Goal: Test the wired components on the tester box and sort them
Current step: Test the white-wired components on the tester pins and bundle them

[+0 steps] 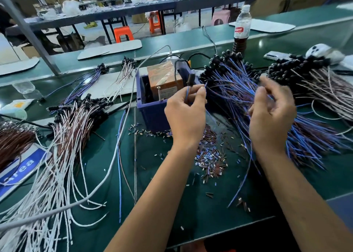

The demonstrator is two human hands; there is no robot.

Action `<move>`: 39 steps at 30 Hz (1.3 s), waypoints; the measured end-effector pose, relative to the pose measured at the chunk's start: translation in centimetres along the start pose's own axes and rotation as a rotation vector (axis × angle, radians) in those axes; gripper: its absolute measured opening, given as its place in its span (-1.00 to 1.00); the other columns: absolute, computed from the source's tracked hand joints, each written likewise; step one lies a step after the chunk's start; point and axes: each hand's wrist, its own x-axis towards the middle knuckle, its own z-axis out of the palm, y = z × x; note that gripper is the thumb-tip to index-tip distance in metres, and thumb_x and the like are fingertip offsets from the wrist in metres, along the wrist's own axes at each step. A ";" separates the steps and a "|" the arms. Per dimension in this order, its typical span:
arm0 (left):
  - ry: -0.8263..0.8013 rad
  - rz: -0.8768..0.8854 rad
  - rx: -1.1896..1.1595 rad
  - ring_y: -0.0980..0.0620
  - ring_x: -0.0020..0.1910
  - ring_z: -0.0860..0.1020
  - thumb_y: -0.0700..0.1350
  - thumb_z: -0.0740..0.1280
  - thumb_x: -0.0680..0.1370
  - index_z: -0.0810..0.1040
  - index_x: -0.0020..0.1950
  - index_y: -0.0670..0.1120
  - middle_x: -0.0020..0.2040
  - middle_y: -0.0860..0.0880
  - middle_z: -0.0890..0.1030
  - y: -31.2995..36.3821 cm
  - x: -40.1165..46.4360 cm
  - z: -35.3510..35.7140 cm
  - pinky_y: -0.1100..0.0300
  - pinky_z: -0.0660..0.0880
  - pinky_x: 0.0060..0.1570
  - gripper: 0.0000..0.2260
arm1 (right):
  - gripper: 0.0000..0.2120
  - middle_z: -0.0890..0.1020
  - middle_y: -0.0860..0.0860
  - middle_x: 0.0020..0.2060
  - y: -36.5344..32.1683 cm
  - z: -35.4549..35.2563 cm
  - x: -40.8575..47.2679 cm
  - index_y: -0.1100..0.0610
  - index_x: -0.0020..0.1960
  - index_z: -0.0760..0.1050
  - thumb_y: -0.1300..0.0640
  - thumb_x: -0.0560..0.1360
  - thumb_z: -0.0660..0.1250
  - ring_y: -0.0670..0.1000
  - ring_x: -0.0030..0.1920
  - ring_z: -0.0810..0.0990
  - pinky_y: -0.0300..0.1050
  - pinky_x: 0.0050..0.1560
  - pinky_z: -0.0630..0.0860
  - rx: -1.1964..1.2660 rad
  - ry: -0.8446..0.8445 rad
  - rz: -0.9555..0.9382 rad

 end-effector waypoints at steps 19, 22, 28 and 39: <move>-0.269 -0.412 -0.356 0.12 -0.37 0.33 -0.09 0.13 0.76 0.61 -0.12 -0.07 -0.28 0.01 0.39 7.6 5.9 11.1 0.27 0.30 -0.39 -0.65 | -0.73 0.52 -0.10 -0.52 -2.3 -8.5 5.1 0.10 -0.12 0.65 0.03 0.68 0.31 -0.11 -0.49 0.44 -0.14 -0.40 0.36 -0.415 -0.465 -0.188; -0.265 -0.380 -0.269 0.13 -0.45 0.35 -0.09 0.17 0.75 0.59 -0.09 -0.13 -0.31 0.00 0.41 6.8 7.7 11.3 0.28 0.33 -0.49 -0.69 | -0.85 0.69 -0.01 -0.29 -1.9 -9.2 5.8 0.08 0.00 0.64 0.06 0.67 0.33 0.03 -0.33 0.61 0.00 -0.25 0.53 -0.514 -0.373 -0.222; -0.192 -0.508 -0.235 0.09 -0.47 0.56 -0.29 0.33 0.66 0.51 0.00 -0.22 -0.37 -0.07 0.62 3.7 9.0 13.3 0.23 0.61 -0.36 -0.95 | -0.64 0.64 0.16 0.22 0.7 -7.0 5.1 0.10 0.36 0.56 -0.07 0.69 0.24 0.21 0.17 0.61 0.08 0.10 0.54 -0.916 -0.485 -0.180; -0.297 -0.299 0.049 0.07 0.10 0.61 -0.16 0.46 0.51 0.58 0.32 -0.10 0.07 0.04 0.63 -1.4 5.1 12.8 0.14 0.55 0.19 -0.63 | 0.00 -0.08 0.07 0.69 4.5 -5.0 3.0 0.13 0.67 -0.28 -0.50 0.54 -0.04 0.08 0.68 -0.08 0.32 0.60 0.02 -1.117 -0.837 -0.016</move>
